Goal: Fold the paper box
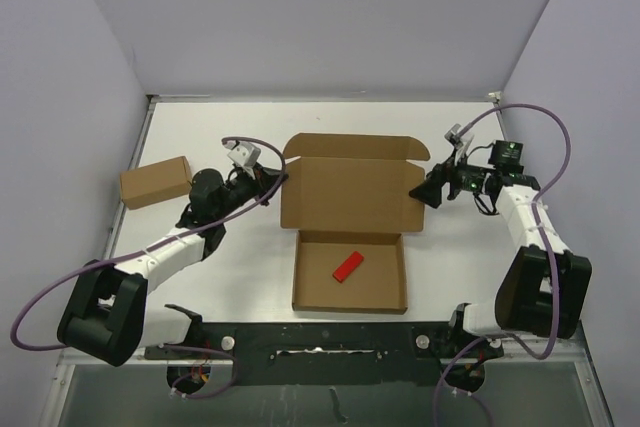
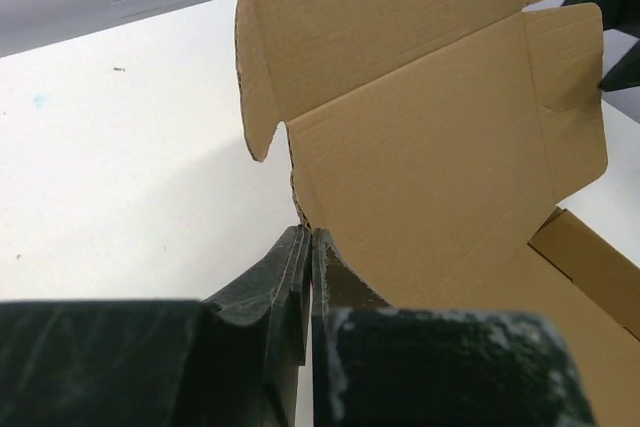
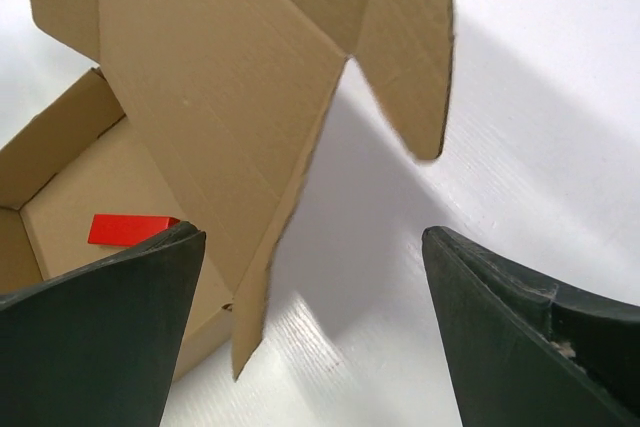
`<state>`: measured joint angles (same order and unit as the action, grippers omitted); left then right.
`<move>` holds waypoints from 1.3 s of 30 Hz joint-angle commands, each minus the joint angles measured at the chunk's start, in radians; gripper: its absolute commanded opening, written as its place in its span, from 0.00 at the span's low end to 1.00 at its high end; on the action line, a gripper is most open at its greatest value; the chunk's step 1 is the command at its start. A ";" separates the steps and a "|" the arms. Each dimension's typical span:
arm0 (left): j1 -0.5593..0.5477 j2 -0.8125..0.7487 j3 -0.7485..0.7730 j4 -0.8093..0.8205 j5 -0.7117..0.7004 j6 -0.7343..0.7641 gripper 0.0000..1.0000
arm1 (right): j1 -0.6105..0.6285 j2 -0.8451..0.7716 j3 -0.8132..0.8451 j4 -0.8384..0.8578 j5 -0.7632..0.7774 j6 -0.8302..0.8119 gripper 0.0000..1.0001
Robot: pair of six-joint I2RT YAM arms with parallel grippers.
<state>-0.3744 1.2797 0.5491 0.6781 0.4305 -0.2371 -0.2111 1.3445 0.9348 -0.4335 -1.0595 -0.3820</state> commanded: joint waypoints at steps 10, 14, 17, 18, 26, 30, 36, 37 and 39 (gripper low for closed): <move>-0.039 -0.073 -0.002 0.014 -0.045 0.103 0.00 | 0.035 0.006 0.105 -0.018 0.063 0.066 0.86; -0.050 -0.090 -0.002 -0.002 -0.069 0.113 0.00 | 0.036 -0.024 0.099 -0.025 0.064 0.075 0.74; -0.053 -0.099 -0.002 -0.005 -0.075 0.113 0.00 | 0.059 -0.031 0.098 -0.047 0.091 0.052 0.64; -0.055 -0.100 0.001 -0.007 -0.075 0.113 0.00 | 0.062 -0.031 0.101 -0.053 0.094 0.051 0.59; -0.063 -0.105 0.019 -0.045 -0.079 0.107 0.00 | 0.078 -0.054 0.114 -0.074 0.119 0.038 0.05; -0.062 -0.114 0.035 -0.080 -0.063 0.079 0.00 | 0.079 -0.061 0.128 -0.067 0.129 0.046 0.00; -0.010 -0.126 0.047 -0.169 0.028 -0.029 0.31 | 0.078 -0.076 0.129 -0.069 0.130 0.030 0.00; 0.003 -0.125 0.048 -0.181 0.041 -0.053 0.34 | 0.078 -0.080 0.127 -0.068 0.129 0.029 0.00; 0.029 -0.122 0.050 -0.197 0.060 -0.091 0.41 | 0.078 -0.084 0.126 -0.067 0.125 0.025 0.00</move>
<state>-0.3912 1.1931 0.5491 0.5220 0.4191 -0.2314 -0.1356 1.3067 1.0279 -0.5289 -0.9409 -0.3309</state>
